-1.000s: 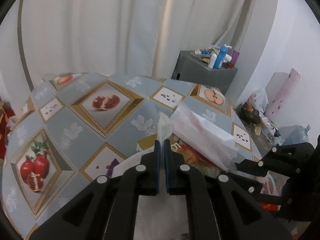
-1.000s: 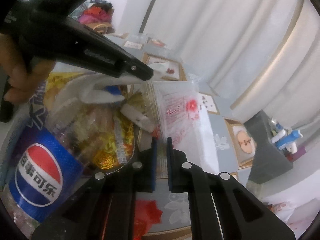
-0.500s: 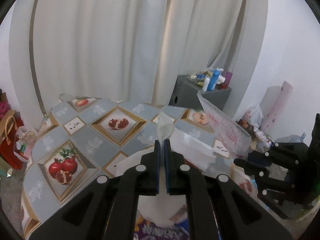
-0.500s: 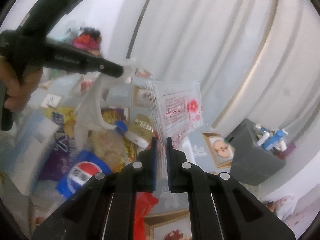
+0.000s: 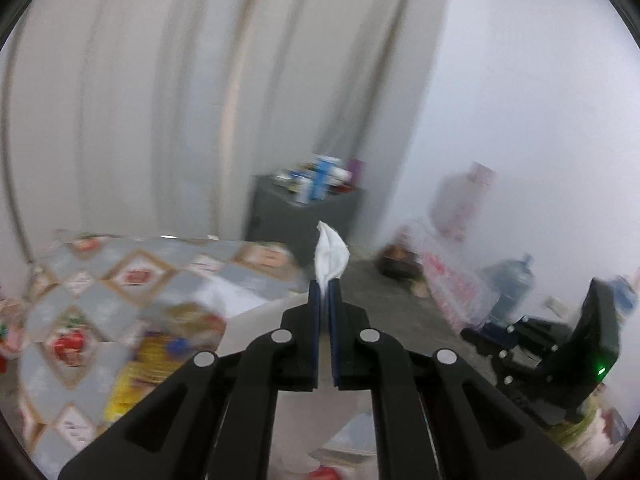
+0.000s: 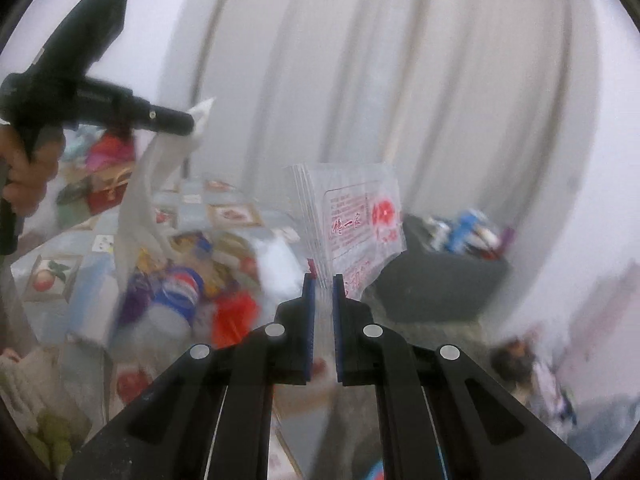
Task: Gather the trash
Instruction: 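Carry tissue and clear bag to the blue wastebasket and open both grippers, then move both tools back over the table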
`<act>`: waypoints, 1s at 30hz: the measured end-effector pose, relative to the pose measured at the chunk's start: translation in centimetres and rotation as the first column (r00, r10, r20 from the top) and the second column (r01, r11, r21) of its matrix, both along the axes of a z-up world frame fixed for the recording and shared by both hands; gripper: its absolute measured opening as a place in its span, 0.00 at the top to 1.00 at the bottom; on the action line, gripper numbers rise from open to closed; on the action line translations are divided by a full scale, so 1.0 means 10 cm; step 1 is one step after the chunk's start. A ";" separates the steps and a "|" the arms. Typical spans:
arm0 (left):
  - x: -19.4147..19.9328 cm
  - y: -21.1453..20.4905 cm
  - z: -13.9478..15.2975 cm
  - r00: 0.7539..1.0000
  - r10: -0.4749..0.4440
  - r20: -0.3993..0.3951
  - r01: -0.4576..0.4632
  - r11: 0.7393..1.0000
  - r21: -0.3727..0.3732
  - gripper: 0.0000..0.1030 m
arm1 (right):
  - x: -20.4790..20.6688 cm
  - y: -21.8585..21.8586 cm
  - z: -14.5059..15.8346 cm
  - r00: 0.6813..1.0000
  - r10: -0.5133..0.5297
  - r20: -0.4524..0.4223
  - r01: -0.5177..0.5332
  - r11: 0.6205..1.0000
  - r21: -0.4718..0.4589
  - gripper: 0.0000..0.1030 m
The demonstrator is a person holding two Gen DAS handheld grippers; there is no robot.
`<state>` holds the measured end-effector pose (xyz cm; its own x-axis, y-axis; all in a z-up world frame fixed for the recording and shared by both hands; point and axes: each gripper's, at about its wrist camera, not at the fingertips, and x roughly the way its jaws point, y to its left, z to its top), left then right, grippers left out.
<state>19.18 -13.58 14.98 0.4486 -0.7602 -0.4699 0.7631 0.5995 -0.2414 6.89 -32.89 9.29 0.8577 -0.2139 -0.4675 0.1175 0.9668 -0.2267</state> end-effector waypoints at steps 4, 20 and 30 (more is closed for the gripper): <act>-0.28 -0.76 -0.09 0.985 -0.168 -0.046 0.169 0.985 0.021 0.96 | -0.59 -0.38 -0.22 0.989 -0.141 -0.040 0.144 0.986 0.088 0.94; -0.92 -4.12 -2.13 0.847 -0.393 -0.359 0.518 0.763 0.387 0.96 | -1.20 -2.05 -1.94 0.856 -0.427 -0.290 0.515 0.742 0.430 0.93; -0.81 -4.76 -3.17 0.828 -0.286 -0.483 0.524 0.701 0.484 0.55 | -1.06 -2.63 -2.72 0.775 -0.475 -0.416 0.631 0.609 0.480 0.68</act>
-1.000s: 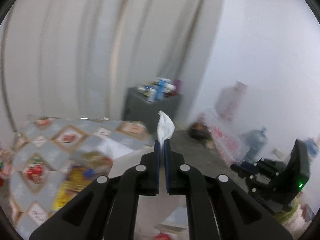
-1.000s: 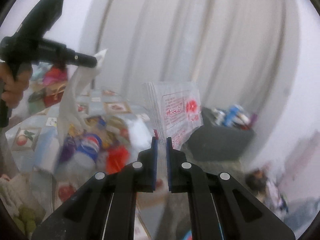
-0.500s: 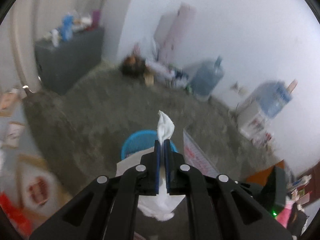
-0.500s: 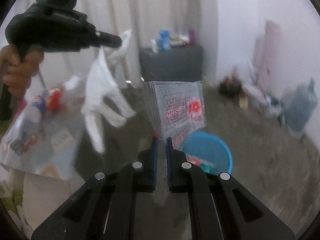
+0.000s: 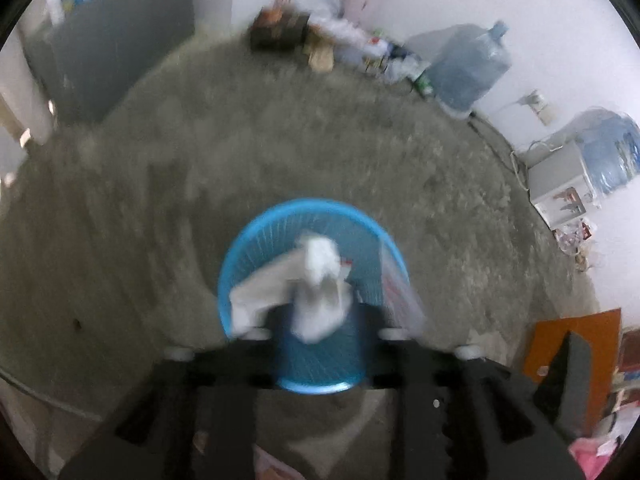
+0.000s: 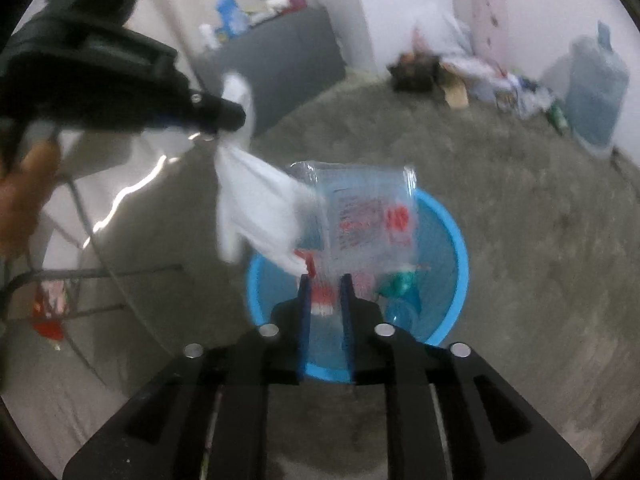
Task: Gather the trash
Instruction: 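Move both tools back over the table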
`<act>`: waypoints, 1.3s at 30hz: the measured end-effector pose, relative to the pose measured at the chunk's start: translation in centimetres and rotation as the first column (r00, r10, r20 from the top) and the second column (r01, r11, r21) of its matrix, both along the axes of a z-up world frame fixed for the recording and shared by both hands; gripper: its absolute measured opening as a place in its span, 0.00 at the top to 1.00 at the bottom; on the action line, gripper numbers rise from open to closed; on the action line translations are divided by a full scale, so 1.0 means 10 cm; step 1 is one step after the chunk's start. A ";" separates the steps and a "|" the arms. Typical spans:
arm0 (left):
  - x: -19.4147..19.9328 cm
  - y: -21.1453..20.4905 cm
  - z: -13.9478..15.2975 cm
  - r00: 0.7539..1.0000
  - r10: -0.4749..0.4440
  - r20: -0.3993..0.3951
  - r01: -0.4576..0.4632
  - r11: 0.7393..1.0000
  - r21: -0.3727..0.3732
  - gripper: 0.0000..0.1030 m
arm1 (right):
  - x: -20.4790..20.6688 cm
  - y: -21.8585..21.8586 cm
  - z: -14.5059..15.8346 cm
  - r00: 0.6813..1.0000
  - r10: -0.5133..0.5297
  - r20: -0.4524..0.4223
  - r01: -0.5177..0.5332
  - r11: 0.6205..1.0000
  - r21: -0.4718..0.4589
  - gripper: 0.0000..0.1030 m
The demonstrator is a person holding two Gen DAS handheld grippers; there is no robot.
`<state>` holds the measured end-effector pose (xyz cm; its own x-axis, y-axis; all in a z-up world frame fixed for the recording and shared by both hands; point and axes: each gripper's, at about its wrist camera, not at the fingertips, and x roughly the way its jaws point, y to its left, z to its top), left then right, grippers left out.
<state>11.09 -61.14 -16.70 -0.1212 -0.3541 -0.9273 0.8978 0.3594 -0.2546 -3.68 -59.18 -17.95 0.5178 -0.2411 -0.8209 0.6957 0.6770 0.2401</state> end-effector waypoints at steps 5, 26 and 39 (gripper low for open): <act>0.06 0.11 -0.05 0.998 0.039 -0.040 -0.038 0.999 0.013 0.49 | -0.08 -0.02 -0.02 0.999 -0.035 0.018 0.035 0.999 0.011 0.51; -0.27 1.33 1.50 0.976 0.100 0.192 -0.055 0.973 -0.225 0.43 | -0.42 0.55 0.79 0.988 -0.072 0.134 0.086 0.990 -0.108 0.38; -0.06 3.78 2.20 0.874 0.384 0.297 -0.249 0.880 -0.405 0.41 | 0.04 1.47 1.43 0.965 0.160 0.209 -0.111 0.967 -0.231 0.37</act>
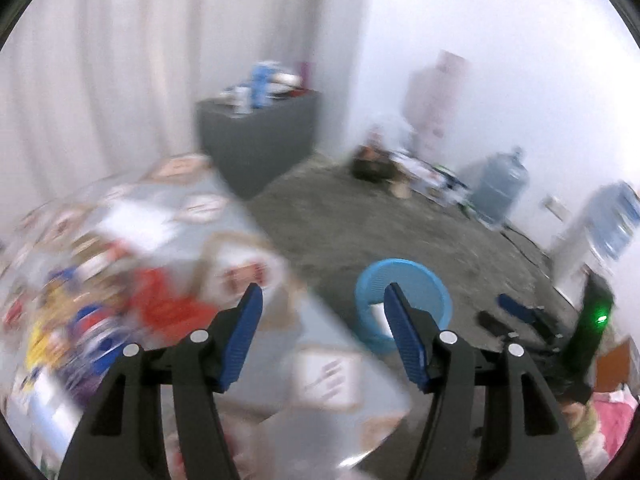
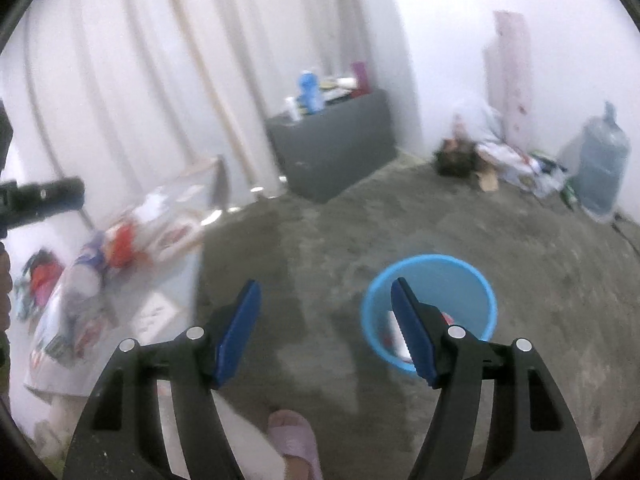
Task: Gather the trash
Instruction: 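Move both tools back over the table, then grasp the white paper box with the left gripper while the right grasps the Pepsi bottle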
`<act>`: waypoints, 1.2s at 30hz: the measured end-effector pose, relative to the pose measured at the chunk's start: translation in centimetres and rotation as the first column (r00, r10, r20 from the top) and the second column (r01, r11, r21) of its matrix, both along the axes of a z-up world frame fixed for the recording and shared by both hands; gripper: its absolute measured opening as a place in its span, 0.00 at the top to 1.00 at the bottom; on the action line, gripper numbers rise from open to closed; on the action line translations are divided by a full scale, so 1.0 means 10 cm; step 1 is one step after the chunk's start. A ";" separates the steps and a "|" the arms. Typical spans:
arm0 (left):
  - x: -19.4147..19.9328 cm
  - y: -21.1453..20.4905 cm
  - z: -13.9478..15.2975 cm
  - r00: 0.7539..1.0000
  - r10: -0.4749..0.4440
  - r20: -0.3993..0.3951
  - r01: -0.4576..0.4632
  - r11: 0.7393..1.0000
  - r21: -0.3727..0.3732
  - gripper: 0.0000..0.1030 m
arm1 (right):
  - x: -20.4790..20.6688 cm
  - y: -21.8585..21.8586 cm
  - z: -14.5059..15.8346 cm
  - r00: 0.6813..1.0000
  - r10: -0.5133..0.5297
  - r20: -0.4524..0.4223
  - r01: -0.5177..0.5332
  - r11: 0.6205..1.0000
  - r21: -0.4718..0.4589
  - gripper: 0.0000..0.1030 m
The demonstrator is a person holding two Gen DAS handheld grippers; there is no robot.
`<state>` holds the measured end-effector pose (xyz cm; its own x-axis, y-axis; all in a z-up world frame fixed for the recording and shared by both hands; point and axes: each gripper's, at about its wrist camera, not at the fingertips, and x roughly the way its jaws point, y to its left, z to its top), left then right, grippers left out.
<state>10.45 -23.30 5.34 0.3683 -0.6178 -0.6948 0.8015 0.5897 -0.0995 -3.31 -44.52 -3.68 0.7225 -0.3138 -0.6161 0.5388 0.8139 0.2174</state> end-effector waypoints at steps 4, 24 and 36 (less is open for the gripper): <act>0.15 0.86 -0.03 0.985 0.172 0.028 -0.172 0.985 -0.005 0.41 | 0.23 0.34 0.11 0.995 0.097 0.029 -0.097 0.995 -0.011 0.37; 0.78 2.25 -0.88 0.782 0.597 -0.181 -0.598 0.800 0.052 0.25 | 2.28 1.78 0.21 0.787 0.616 -0.033 -0.617 0.786 -0.047 0.37; 1.07 2.30 -1.07 0.693 0.672 -0.262 -0.684 0.728 0.057 0.18 | 2.79 2.00 -0.08 0.726 0.672 -0.149 -0.672 0.738 0.057 0.37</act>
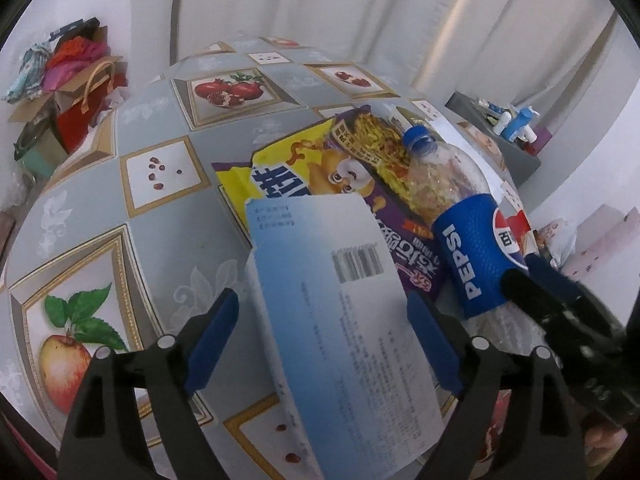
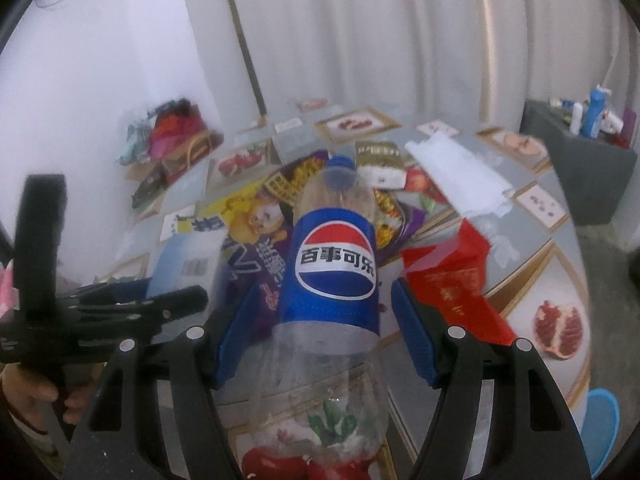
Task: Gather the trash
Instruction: 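Grasp the white paper box with the left gripper while the right grasps the Pepsi bottle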
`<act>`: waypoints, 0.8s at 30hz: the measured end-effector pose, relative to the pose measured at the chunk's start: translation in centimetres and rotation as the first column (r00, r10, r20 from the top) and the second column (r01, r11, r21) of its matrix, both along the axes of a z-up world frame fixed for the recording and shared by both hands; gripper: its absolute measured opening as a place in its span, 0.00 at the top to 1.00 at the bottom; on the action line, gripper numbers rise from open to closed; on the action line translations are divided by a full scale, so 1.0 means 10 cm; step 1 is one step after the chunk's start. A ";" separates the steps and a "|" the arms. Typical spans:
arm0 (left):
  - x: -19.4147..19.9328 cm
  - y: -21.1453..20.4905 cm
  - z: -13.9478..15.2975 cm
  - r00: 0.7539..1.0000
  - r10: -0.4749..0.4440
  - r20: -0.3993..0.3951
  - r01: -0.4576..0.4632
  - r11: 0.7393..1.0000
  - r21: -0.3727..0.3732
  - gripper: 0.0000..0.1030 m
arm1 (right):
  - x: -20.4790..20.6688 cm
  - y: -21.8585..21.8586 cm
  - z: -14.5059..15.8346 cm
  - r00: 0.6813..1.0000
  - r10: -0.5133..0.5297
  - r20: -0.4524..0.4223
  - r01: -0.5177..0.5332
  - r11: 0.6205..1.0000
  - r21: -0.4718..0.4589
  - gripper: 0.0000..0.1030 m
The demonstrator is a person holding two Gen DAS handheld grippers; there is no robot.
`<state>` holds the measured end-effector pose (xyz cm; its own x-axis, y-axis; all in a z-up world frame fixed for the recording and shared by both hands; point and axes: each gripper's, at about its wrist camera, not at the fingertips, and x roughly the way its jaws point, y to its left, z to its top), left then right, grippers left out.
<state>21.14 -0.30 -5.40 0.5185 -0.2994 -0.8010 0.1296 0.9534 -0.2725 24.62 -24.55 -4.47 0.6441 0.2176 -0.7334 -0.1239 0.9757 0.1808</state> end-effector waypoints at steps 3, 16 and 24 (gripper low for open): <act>0.04 -0.01 -0.02 1.000 -0.002 -0.029 0.002 1.000 -0.025 0.18 | 0.04 0.00 -0.05 1.000 -0.006 -0.028 0.006 1.000 0.005 0.37; 0.03 -0.07 -0.07 1.000 -0.029 0.009 0.029 0.999 0.016 0.21 | 0.09 0.02 -0.10 0.998 -0.014 -0.067 0.016 1.000 0.025 0.45; 0.02 -0.04 -0.04 0.999 -0.027 0.027 0.026 0.999 0.019 0.23 | 0.08 0.01 -0.10 0.998 -0.028 -0.061 0.031 0.999 0.040 0.46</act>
